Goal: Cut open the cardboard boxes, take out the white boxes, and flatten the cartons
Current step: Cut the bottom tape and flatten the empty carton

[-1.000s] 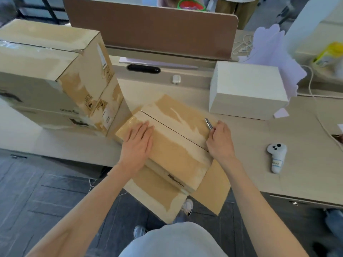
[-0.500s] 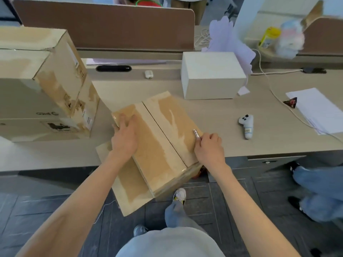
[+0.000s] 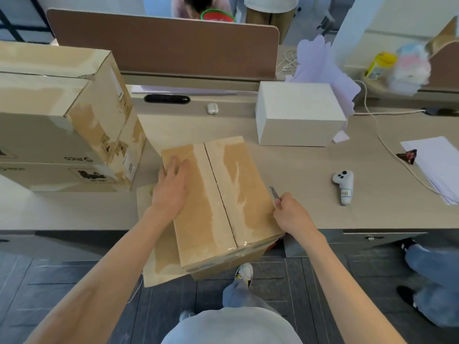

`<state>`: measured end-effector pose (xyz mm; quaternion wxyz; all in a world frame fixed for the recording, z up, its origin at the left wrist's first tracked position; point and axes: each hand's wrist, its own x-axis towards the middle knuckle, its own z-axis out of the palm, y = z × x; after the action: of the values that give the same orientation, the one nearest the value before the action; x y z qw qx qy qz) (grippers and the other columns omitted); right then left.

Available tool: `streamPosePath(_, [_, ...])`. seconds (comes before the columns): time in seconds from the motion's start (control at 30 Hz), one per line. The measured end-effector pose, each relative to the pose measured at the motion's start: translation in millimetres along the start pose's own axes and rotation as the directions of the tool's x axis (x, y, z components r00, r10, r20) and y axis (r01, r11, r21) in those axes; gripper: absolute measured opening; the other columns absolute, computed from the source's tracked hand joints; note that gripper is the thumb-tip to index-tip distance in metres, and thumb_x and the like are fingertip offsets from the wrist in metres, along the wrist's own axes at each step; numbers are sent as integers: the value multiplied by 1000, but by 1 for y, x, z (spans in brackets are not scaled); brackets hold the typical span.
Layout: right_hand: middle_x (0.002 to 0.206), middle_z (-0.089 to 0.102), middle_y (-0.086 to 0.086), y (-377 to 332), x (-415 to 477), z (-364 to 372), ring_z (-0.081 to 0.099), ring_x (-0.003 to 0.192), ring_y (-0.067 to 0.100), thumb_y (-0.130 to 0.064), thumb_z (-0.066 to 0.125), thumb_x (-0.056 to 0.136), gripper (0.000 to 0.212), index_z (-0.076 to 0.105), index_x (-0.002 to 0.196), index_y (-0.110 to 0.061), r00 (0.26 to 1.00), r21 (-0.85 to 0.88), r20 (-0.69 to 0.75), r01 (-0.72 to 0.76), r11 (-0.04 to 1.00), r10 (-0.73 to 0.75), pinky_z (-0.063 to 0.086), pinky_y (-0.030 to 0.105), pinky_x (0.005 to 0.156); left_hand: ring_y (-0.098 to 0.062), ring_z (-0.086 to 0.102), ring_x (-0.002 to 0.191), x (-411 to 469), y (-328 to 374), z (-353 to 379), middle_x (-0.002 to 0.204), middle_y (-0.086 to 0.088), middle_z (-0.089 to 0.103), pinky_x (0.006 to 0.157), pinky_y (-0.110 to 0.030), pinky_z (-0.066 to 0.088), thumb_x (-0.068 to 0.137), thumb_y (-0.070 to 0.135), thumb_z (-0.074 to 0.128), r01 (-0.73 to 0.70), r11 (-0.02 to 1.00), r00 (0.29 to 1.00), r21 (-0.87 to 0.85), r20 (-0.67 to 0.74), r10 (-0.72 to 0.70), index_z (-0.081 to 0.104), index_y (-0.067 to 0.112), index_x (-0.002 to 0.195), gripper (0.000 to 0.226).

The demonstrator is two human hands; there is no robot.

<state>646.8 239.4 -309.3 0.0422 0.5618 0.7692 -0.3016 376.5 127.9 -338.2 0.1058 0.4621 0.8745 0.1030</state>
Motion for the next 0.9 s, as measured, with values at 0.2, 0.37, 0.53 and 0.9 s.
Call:
streamPosePath(0.2, [91,59,10,-23,41,-17,58,85,33,-31,32,104,27,46,101,-9,993,-39,-72,95,995,-98,46,40,70,-39,10,147,26,3,-2,160,-13,17,116,-52,22,95,8,39,4,992,995,125,-98,8,32,13,145,51])
streamPosePath(0.37, [77,55,3,-43,90,-36,56,83,31,-32,38,102,22,50,99,-14,963,-31,-96,251,968,-253,42,37,65,-26,16,148,56,7,-6,159,-9,24,117,-46,26,101,17,34,32,995,991,-98,-127,-44,34,6,146,46])
streamPosePath(0.53, [74,56,-3,-67,126,-49,51,76,24,-26,46,99,15,59,95,-19,897,-23,-114,427,904,-427,38,33,62,-27,23,145,79,6,2,153,-10,34,116,-51,23,99,17,37,69,981,993,-183,-81,-85,36,6,146,48])
streamPosePath(0.9, [101,60,-6,-130,197,-44,48,110,22,-28,39,102,28,64,114,-34,803,-332,-77,538,775,-590,11,58,111,-20,46,120,122,6,-3,122,3,58,104,-37,36,93,4,47,-150,915,983,-375,-159,96,58,13,123,33])
